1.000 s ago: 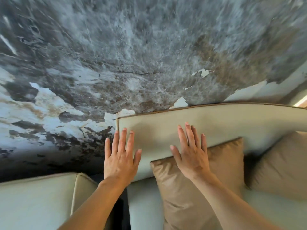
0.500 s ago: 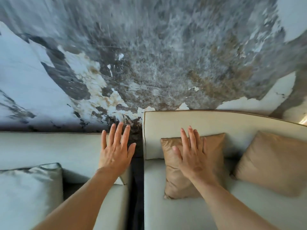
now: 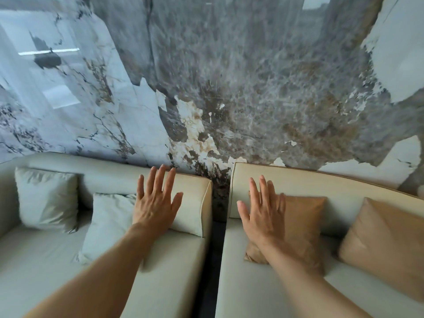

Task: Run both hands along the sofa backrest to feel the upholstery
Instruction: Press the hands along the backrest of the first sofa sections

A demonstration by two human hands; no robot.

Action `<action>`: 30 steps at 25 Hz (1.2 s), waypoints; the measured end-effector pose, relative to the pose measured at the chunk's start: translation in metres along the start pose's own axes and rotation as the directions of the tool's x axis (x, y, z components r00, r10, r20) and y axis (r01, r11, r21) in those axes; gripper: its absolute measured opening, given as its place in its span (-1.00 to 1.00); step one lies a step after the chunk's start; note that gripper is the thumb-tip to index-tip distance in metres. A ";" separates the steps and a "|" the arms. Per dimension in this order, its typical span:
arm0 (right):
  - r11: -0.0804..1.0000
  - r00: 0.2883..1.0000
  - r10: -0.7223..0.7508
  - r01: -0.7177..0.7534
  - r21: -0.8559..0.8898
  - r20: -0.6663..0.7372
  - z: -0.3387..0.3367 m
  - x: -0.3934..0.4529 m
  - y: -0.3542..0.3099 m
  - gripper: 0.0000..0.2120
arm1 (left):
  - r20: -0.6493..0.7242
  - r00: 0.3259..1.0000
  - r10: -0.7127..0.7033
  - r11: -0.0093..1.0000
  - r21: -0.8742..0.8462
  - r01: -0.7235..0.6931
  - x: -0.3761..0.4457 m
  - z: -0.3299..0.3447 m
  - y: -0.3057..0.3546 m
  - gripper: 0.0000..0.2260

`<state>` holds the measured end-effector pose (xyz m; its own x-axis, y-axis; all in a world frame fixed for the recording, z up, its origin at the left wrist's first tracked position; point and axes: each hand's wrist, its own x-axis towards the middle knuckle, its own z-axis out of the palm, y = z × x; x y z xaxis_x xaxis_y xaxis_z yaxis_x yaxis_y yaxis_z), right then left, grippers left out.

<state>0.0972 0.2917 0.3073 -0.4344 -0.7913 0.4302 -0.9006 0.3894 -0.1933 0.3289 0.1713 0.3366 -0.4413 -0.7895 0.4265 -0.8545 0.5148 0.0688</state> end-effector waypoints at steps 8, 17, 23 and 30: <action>1.000 0.994 0.015 -0.017 0.019 0.104 0.018 -0.012 -0.074 -0.38 | 0.013 1.000 0.012 1.000 0.007 -0.012 -0.032 -0.021 -0.070 -0.41; 0.994 0.994 0.063 -0.055 -0.094 0.084 0.074 -0.009 -0.241 -0.37 | 0.084 0.995 0.048 0.999 -0.011 -0.048 -0.011 -0.003 -0.267 -0.39; 0.968 0.988 0.143 -0.127 -0.219 0.059 0.079 0.018 -0.300 -0.39 | 0.096 0.989 0.114 0.988 -0.114 -0.103 0.035 0.020 -0.334 -0.39; 0.959 0.975 0.203 -0.180 -0.218 0.088 0.112 0.054 -0.295 -0.37 | 0.150 0.966 0.211 0.964 -0.198 -0.180 0.088 0.060 -0.322 -0.41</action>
<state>0.3384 0.0815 0.2888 -0.6076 -0.7342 0.3031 -0.7827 0.6184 -0.0709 0.5486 -0.0836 0.2973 -0.6478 -0.7039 0.2912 -0.6899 0.7043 0.1676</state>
